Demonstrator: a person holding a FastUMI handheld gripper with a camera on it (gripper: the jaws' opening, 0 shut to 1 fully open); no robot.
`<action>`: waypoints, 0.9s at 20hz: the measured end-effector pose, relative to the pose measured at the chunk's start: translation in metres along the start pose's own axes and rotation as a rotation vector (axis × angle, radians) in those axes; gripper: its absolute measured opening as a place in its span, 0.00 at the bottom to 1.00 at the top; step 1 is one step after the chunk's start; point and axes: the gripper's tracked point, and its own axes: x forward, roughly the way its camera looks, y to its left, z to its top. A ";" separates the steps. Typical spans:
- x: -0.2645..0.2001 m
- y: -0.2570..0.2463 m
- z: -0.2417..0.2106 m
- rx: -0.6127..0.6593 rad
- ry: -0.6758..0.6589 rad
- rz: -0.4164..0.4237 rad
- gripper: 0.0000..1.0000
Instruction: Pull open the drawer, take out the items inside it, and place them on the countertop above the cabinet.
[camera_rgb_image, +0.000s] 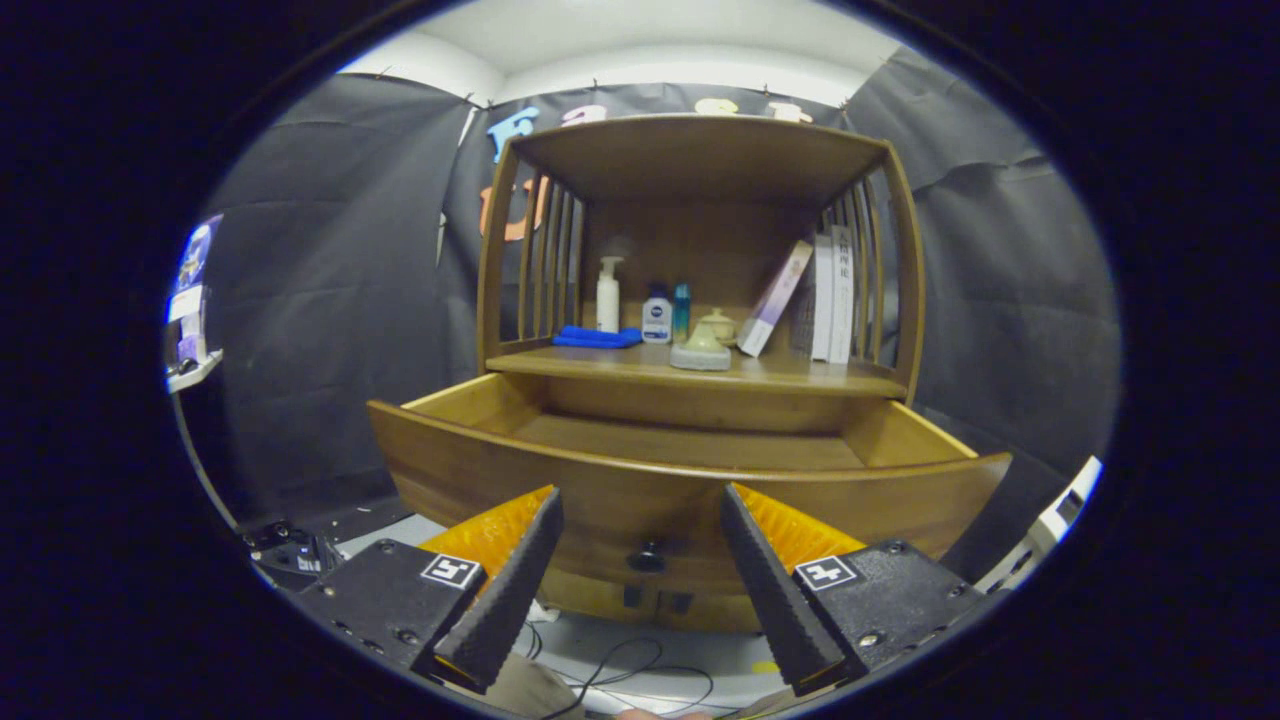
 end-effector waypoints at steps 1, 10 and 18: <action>0.002 -0.003 -0.005 0.012 0.008 -0.016 0.99; 0.025 -0.005 -0.035 0.085 0.099 -0.078 0.99; 0.034 -0.010 -0.033 0.067 0.099 -0.181 0.99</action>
